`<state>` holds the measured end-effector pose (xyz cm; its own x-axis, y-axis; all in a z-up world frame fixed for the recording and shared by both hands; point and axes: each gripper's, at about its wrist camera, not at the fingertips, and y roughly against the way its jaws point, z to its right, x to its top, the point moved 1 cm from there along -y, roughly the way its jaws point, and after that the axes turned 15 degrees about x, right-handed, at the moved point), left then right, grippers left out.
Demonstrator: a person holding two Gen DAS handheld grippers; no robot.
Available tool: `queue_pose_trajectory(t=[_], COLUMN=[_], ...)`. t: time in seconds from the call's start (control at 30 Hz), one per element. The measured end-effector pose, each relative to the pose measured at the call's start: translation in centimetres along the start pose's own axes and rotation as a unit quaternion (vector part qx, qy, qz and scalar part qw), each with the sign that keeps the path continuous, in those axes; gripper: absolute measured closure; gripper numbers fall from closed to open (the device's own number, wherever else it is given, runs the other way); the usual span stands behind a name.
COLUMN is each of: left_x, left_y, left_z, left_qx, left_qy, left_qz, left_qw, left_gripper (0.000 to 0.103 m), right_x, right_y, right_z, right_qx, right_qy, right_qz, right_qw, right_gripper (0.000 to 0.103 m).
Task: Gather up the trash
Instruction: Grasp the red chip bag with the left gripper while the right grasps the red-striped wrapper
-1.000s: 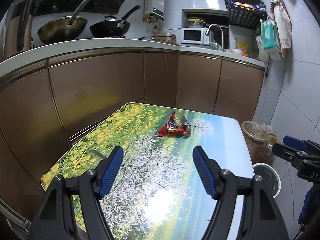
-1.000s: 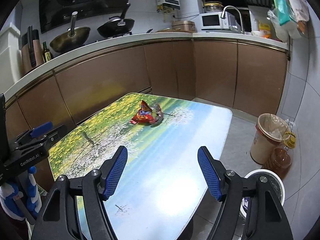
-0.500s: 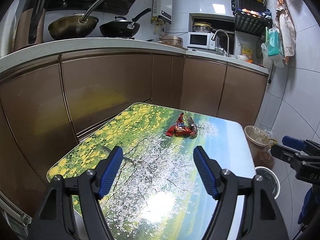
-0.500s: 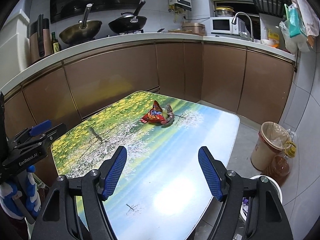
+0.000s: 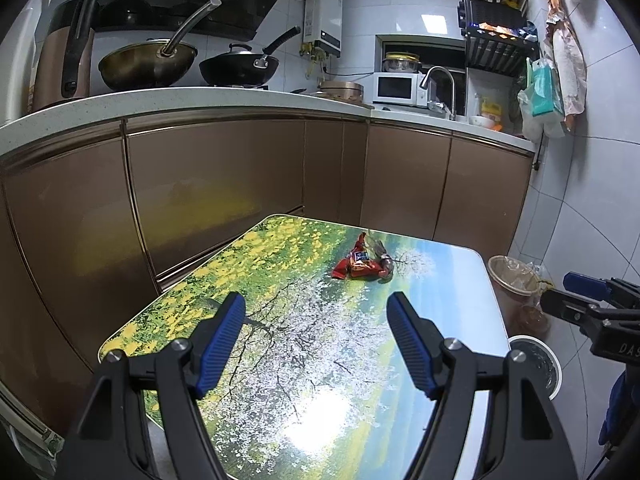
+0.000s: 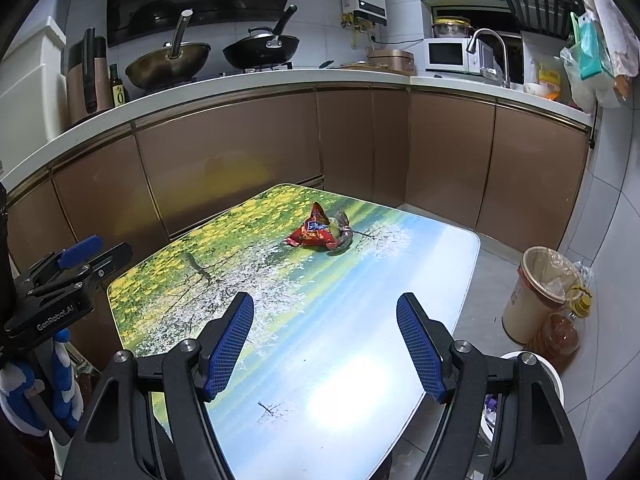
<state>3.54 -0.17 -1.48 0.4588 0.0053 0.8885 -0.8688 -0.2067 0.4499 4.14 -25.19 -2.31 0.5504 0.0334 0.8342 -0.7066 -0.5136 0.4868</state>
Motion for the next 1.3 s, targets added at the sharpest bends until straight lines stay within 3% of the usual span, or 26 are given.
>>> queue_pose_trajectory(t=[0.4, 0.8, 1.03, 1.3], left_x=[-0.3, -1.4, -2.3, -0.1], left_y=[-2.6, -8.1, -12.6, -18.4], left_z=[1.5, 2.5, 2.4, 3.6], left_qx=[0.003, 0.007, -0.023, -0.102], left_qy=[-0.028, -0.047, -0.044, -0.02], left_qz=[-0.015, -0.061, -0.109, -0.146], left_qw=[0.9995, 0.997, 0.9928, 0.9838], left_gripper=[0.031, 0.031, 0.031, 0.031], right_x=[-0.1, -0.3, 0.3, 2.3], right_y=[-3.1, -7.3, -10.3, -14.7], right_z=[2.0, 4.3, 6.2, 8.6], right_qx=[0.0, -0.005, -0.006, 0.012], right_qy=[-0.019, -0.04, -0.045, -0.052], right_qz=[-0.02, -0.048, -0.063, -0.068], right_qw=[1.0, 0.998, 0.997, 0.996], right_gripper=[0.03, 0.03, 0.03, 0.03])
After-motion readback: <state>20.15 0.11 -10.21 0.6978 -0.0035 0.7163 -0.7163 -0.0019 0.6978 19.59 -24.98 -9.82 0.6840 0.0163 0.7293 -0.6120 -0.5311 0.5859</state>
